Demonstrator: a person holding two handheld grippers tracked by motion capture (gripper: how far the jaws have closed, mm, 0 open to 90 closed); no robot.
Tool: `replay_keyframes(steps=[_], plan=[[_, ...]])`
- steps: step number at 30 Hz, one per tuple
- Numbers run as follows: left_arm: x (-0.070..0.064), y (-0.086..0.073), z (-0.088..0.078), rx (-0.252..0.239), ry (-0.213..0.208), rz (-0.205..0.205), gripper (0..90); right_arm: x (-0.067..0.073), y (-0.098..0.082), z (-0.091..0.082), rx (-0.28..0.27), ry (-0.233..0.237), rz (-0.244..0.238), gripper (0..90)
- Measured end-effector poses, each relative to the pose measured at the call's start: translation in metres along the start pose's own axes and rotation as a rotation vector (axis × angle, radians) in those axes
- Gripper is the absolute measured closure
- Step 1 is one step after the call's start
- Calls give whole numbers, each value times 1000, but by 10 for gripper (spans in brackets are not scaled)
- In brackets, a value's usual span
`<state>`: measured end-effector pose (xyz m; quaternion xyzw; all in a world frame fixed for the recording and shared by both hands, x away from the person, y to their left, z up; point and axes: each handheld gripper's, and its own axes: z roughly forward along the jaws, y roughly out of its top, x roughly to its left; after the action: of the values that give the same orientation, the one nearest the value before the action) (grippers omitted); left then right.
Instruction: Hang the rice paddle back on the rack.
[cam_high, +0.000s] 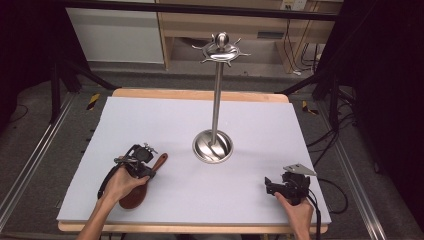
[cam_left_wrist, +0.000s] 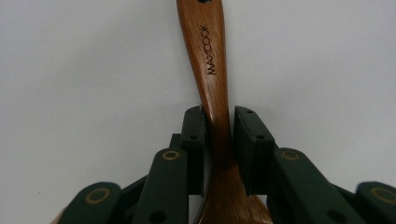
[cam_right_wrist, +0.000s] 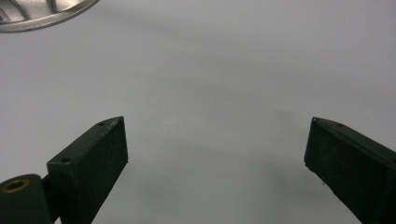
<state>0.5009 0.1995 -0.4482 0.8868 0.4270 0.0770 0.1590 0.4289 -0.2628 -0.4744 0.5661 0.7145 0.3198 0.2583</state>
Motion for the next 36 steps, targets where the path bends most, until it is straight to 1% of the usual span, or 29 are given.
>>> replay_keyframes(steps=[4,5,8,11,12,14,16,17,20,26,27,29,31,36], plan=[[1,0,0,3,-3,-8,745,0,0,1,1,0,-3,66],[1,1,0,8,1,-3,748,0,0,1,2,2,-3,66],[-1,2,0,13,8,-10,760,0,0,1,5,2,-1,66],[-1,5,0,30,8,-2,780,0,0,1,5,1,-3,66],[-1,5,0,36,12,8,781,0,0,1,5,2,-2,66],[-1,7,0,47,12,15,781,0,0,1,6,1,-1,66],[-2,7,1,50,11,11,782,-1,0,1,6,2,-1,66],[-1,8,1,52,14,19,782,-1,0,1,6,2,-1,66],[-1,8,1,59,11,25,782,-1,0,1,7,3,-4,66],[0,8,0,58,-1,40,783,0,0,1,11,8,-3,66],[0,8,1,61,-5,38,784,0,0,1,12,7,-4,66],[1,10,1,71,-6,53,785,0,0,2,14,9,-4,66],[2,12,1,84,-16,58,785,0,0,2,14,9,-6,66],[2,12,1,86,-16,66,786,0,0,2,16,10,-8,65]])
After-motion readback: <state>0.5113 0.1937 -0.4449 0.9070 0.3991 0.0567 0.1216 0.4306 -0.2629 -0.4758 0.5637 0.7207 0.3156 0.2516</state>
